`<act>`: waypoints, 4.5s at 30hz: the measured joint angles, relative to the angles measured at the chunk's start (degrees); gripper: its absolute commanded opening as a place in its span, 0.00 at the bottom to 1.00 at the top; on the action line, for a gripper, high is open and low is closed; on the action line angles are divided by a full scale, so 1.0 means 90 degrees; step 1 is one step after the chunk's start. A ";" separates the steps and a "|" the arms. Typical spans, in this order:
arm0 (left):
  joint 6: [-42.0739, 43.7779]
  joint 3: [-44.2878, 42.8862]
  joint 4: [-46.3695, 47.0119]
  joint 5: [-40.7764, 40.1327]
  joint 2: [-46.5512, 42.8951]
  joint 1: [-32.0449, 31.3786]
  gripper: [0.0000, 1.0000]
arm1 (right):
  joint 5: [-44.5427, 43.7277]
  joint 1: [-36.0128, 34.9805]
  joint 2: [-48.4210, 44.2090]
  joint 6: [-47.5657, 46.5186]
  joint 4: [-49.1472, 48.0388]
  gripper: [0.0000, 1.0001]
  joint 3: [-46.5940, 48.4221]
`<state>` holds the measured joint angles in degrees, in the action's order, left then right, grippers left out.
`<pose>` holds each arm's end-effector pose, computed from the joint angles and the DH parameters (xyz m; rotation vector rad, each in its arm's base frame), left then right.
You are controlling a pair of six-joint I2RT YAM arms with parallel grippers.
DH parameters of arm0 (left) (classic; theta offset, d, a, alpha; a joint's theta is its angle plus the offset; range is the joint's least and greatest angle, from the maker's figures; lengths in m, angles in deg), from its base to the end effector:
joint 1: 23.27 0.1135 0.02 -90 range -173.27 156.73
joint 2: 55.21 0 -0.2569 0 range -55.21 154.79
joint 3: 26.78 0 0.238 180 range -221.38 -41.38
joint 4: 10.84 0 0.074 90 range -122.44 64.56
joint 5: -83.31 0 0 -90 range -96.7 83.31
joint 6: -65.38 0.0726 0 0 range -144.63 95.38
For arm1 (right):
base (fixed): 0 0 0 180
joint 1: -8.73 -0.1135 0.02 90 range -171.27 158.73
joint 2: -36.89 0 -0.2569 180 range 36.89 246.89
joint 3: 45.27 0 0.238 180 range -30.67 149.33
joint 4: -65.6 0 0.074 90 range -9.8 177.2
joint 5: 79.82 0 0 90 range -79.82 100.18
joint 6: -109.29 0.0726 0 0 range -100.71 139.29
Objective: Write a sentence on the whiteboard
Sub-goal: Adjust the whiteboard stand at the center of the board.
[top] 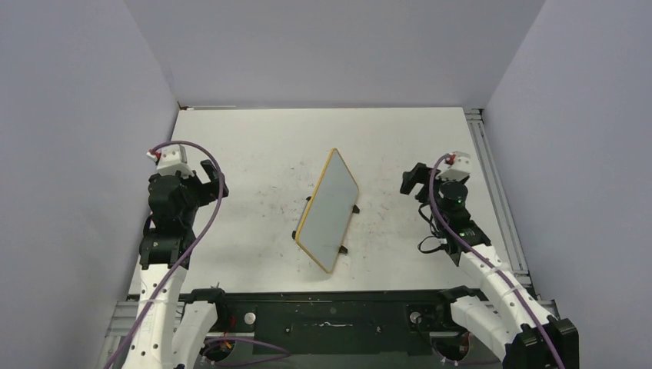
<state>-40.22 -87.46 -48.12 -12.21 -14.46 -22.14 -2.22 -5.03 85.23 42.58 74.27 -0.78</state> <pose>0.1886 0.0107 0.3187 -0.3380 1.8423 -0.0838 0.2253 0.0391 0.2580 0.3034 1.7663 0.2712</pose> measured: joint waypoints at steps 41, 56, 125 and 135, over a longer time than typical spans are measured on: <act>0.0109 0.0010 0.0114 0.1005 0.0410 0.0005 0.96 | 0.2256 -0.4274 0.3347 -0.0374 -0.0561 0.41 -0.0449; 0.0109 0.0010 0.0114 0.1008 0.0415 0.0005 0.96 | 0.1183 -0.5357 0.4410 -0.0646 -0.1042 0.34 0.0277; 0.0187 0.0012 0.0117 0.1027 0.0374 0.0005 0.96 | -0.1409 -0.5816 0.4036 0.0393 -0.0107 0.87 0.2055; 0.0566 0.0012 0.0095 0.1149 0.0590 -0.0491 0.96 | -0.0466 -0.2465 0.2409 0.0192 0.2064 0.84 0.2144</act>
<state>-35.13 -87.36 -47.27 -1.88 -9.15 -26.56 -6.42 -27.21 106.91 44.31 92.85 18.52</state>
